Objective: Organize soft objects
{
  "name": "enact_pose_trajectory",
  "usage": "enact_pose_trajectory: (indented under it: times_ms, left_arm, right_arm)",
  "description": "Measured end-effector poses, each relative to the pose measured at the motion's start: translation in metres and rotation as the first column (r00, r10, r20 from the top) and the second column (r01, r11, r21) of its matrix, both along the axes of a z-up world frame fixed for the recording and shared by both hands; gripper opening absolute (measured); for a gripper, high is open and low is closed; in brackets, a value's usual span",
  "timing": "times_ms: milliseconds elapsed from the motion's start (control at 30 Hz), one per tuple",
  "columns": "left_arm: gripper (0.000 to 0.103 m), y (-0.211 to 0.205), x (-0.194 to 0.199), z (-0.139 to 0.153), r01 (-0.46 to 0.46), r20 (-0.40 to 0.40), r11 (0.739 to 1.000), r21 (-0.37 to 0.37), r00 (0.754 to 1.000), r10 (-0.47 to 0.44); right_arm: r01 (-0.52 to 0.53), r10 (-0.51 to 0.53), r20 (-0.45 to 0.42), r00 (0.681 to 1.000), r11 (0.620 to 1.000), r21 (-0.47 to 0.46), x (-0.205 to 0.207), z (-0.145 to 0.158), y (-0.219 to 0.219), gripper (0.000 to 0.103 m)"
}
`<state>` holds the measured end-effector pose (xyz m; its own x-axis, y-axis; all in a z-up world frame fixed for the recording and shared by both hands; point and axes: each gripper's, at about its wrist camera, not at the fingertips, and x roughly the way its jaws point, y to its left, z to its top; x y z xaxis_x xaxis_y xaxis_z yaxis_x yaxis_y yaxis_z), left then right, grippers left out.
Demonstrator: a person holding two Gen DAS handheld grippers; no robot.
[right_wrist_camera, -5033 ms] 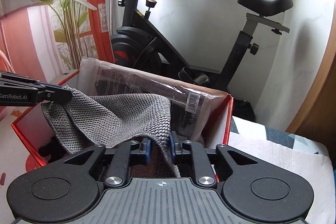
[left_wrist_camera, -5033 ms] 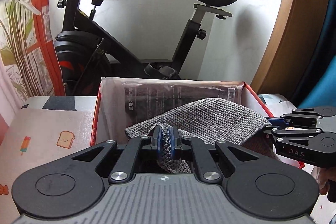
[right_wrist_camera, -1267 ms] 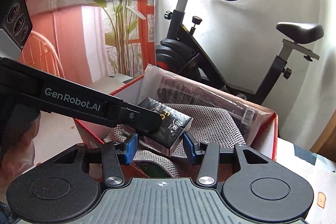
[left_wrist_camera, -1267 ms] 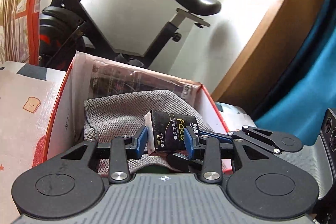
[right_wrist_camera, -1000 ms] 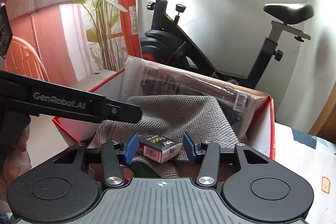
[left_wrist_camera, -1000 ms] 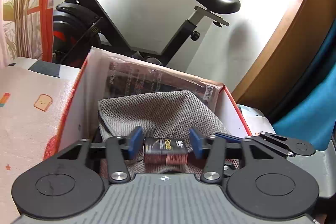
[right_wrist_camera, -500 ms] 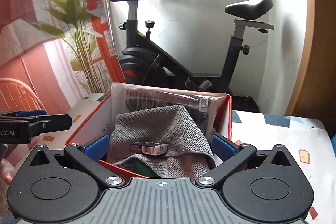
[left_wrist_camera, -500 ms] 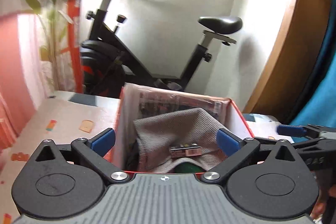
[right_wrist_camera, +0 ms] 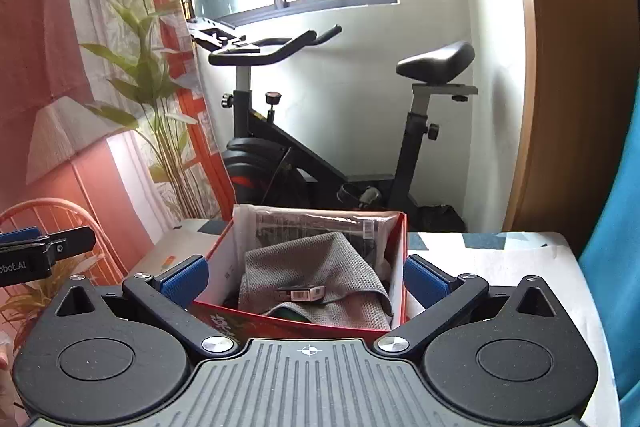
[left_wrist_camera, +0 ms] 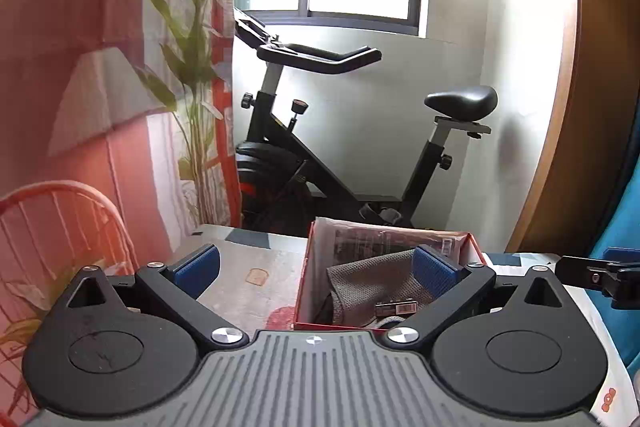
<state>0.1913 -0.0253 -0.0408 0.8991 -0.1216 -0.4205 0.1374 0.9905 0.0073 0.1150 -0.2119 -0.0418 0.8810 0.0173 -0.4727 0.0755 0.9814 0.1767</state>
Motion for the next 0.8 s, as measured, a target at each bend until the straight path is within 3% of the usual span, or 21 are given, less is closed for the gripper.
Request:
enact_pose_trajectory:
  times_ms: [167,333,500,800]
  left_arm:
    - [0.103,0.008,-0.043,0.027,0.022,0.062,1.0,-0.002,0.998,-0.022]
    - [0.103,0.007,-0.087,0.045,0.027,0.1,0.995,0.1,0.994,-0.037]
    - [0.103,0.021,-0.135,0.056,0.011,0.133,0.998,0.057,0.991,-0.019]
    - [0.103,0.037,-0.189,0.057,-0.078,0.167,0.994,0.072,0.984,0.066]
  right_arm:
    - [0.017,-0.016,0.044,0.999,0.999,-0.043,-0.042,0.027,0.018,0.103]
    - [0.042,-0.037,0.081,0.996,0.998,-0.055,-0.079,0.049,0.036,0.103]
    - [0.066,-0.058,0.128,0.99,0.996,-0.066,-0.12,0.065,0.055,0.103]
    - [0.07,-0.053,0.153,0.987,0.992,-0.106,-0.168,0.063,0.083,0.103]
